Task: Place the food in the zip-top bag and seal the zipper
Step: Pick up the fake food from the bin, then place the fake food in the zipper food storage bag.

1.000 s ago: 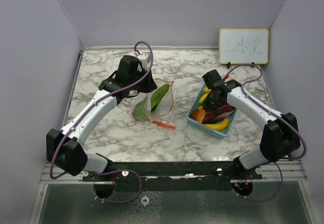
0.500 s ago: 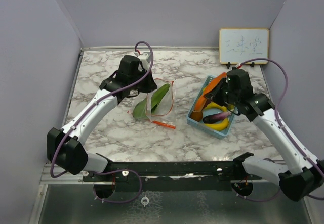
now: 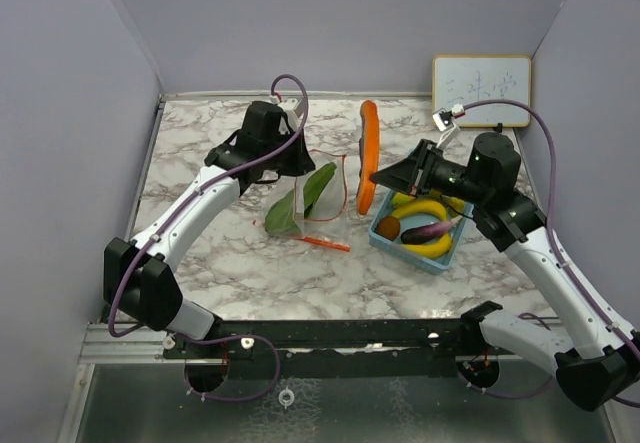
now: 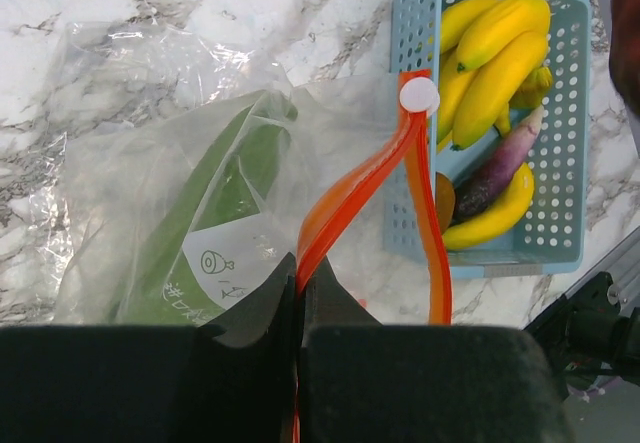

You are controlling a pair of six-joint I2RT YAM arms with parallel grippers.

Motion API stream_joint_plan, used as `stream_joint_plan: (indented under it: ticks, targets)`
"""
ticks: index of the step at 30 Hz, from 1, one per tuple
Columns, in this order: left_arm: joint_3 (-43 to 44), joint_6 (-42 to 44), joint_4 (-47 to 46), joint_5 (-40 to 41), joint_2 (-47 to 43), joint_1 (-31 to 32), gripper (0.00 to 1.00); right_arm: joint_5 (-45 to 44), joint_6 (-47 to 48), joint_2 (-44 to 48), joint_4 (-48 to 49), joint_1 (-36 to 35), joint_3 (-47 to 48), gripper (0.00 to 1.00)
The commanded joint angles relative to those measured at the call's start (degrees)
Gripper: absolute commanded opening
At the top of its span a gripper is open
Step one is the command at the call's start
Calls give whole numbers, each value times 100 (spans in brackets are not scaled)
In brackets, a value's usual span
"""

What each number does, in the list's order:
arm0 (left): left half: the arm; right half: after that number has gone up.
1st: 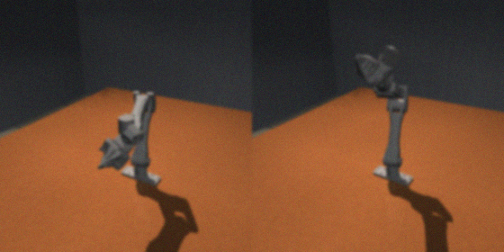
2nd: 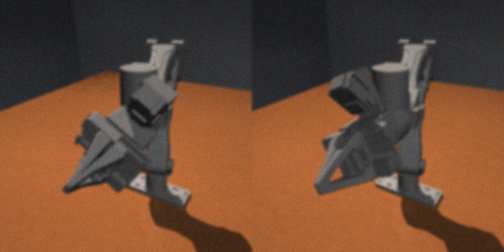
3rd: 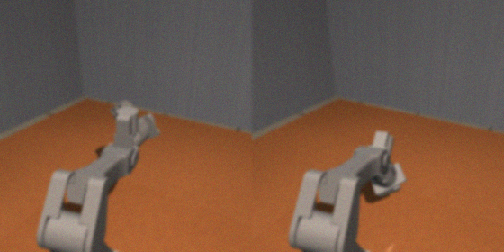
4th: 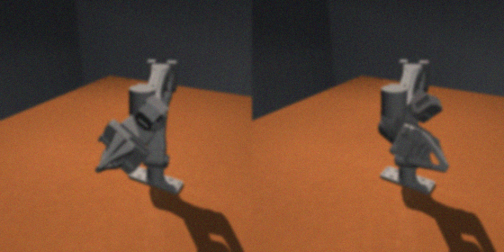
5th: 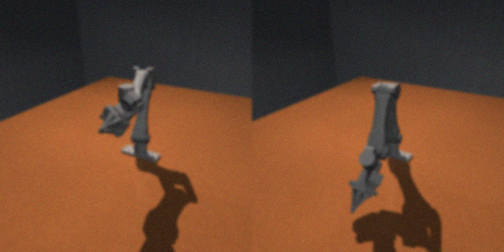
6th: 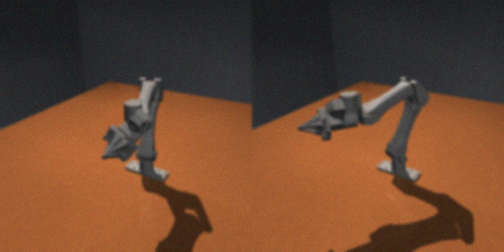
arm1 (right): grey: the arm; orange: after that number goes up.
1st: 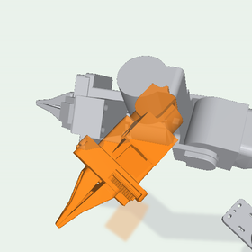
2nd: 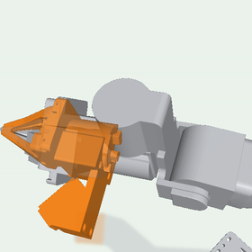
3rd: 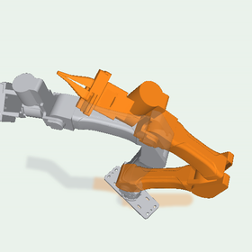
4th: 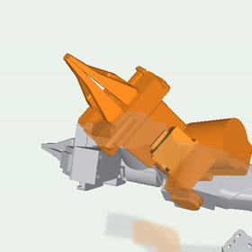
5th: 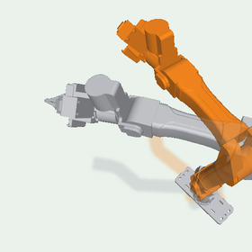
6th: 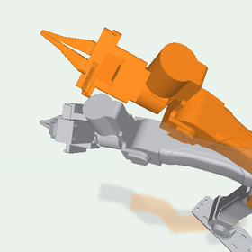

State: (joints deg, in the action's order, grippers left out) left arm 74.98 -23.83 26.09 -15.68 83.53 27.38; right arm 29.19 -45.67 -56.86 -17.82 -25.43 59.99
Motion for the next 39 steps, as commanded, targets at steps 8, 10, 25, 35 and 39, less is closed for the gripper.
stream_joint_plan:
  ticks: [8,10,25,35,39]
  targets:
    - [605,-180,-94,-30,198,-22,0,2436,-952,169,1882,-12,-449,2]
    - [605,-191,-110,-11,201,-17,0,2339,-952,188,1770,-23,-497,2]
    - [645,-157,-240,334,72,-17,0,2293,-1503,-26,1253,-66,-1003,2]
    - [356,-138,-600,216,-227,-22,0,2060,-2129,-929,269,-67,-282,2]
    - [290,-169,-634,165,-329,-22,0,1803,-2388,-958,587,-67,-288,2]
